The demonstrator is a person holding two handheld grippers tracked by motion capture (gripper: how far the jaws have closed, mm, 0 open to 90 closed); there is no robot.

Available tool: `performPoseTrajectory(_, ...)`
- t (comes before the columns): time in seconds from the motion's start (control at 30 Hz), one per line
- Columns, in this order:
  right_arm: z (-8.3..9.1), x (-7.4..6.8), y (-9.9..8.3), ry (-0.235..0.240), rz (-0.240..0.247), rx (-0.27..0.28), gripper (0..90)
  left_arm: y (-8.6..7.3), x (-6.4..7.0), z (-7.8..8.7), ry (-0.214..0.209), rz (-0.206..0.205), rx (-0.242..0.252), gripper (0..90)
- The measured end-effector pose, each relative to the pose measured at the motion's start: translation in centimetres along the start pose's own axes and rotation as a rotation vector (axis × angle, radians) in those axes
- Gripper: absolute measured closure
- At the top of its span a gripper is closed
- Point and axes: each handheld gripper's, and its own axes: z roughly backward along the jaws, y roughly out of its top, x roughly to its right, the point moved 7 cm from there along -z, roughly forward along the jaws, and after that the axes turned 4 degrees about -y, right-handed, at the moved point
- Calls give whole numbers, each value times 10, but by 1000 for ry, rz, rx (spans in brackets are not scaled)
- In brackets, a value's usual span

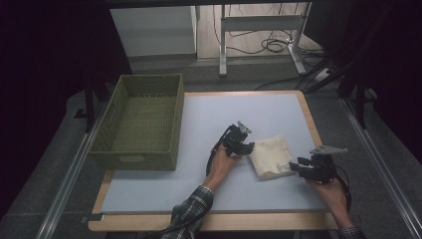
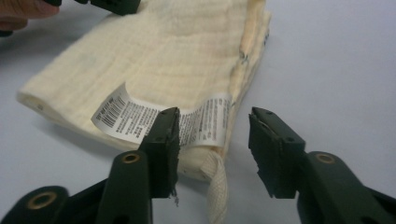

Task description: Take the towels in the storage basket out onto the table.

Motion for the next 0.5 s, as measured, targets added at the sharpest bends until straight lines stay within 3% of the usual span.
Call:
performPoseTrajectory(0.17, -7, -1, -10, 8, -23, -72, 432, -3, -2, -1, -9, 15, -1, 402)
performPoseTrajectory(0.27, -9, -4, -11, 4, -36, -73, 435, -5, -3, -2, -23, 31, -1, 393)
performPoseTrajectory(0.37, -9, -10, -11, 16, -43, -81, 583, -6, -6, -3, -40, 56, 7, 379)
performPoseTrajectory(0.43, -9, -16, -12, 74, -71, -98, 727, -7, -7, -3, -51, 76, 4, 362)
performPoseTrajectory(0.47, -9, -18, -12, 109, -90, -112, 754, -7, -8, -3, -53, 83, 5, 354)
performPoseTrajectory(0.5, -10, -18, -12, 116, -98, -110, 769, -6, -8, -3, -53, 84, 4, 351)
